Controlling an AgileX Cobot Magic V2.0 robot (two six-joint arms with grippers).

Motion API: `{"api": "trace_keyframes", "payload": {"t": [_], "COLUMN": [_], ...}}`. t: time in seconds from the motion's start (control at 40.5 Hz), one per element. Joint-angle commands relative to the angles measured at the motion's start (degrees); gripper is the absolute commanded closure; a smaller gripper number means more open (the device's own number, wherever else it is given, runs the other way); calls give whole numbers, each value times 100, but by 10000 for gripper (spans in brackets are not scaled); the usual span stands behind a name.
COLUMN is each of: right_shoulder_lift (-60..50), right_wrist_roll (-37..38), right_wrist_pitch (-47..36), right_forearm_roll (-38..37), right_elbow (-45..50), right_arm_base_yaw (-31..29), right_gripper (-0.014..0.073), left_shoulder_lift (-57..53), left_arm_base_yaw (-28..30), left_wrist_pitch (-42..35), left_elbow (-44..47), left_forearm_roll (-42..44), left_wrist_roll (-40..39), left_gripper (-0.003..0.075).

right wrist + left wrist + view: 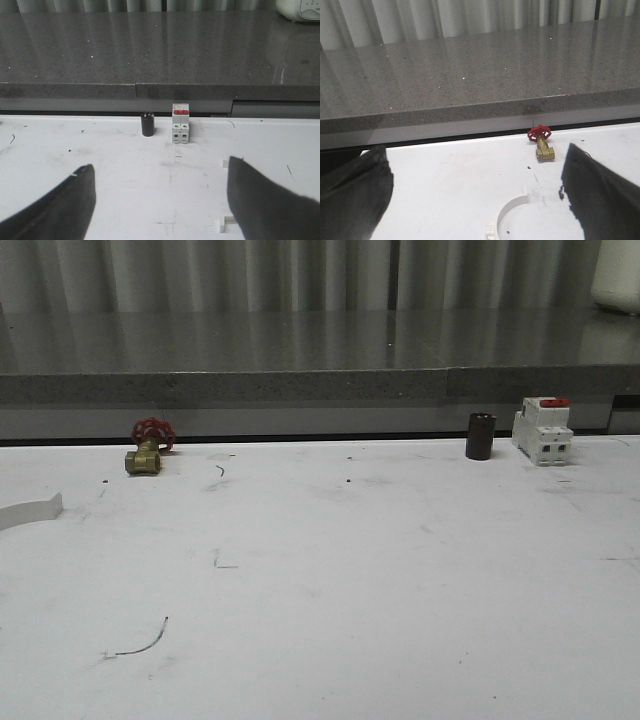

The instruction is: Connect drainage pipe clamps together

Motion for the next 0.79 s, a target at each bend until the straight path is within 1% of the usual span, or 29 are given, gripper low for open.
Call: {"api": "trace_keyframes", "payload": {"t": [0.0,0.247,0.345,0.493,0.765], "right_shoulder_lift": [71,71,71,71,71], "right_wrist_roll": [-25,-25,-25,-25,-25], "right_wrist_pitch": [-396,-396,-396,-396,-396], "right_forearm_roll": [-26,-26,-26,-26,-26], "right_elbow": [-198,-198,-198,-198,-198], "right_arm_base_yaw": [-35,-35,-35,-35,-35], "right_gripper": [-3,-3,-3,-3,-3], "left_shoulder_lift": [60,70,315,1308,3563], "left_arm_base_yaw": [4,4,4,34,34], "left_wrist_pitch": [-417,-534,-449,179,1875], "left_elbow": [-208,-208,-261,-728,-2255], "left_forearm_roll": [-57,-162,-426,-762,-773], "left_wrist_roll": [-6,-6,-16,-26,-26], "left_gripper": [38,39,39,41,41]}}
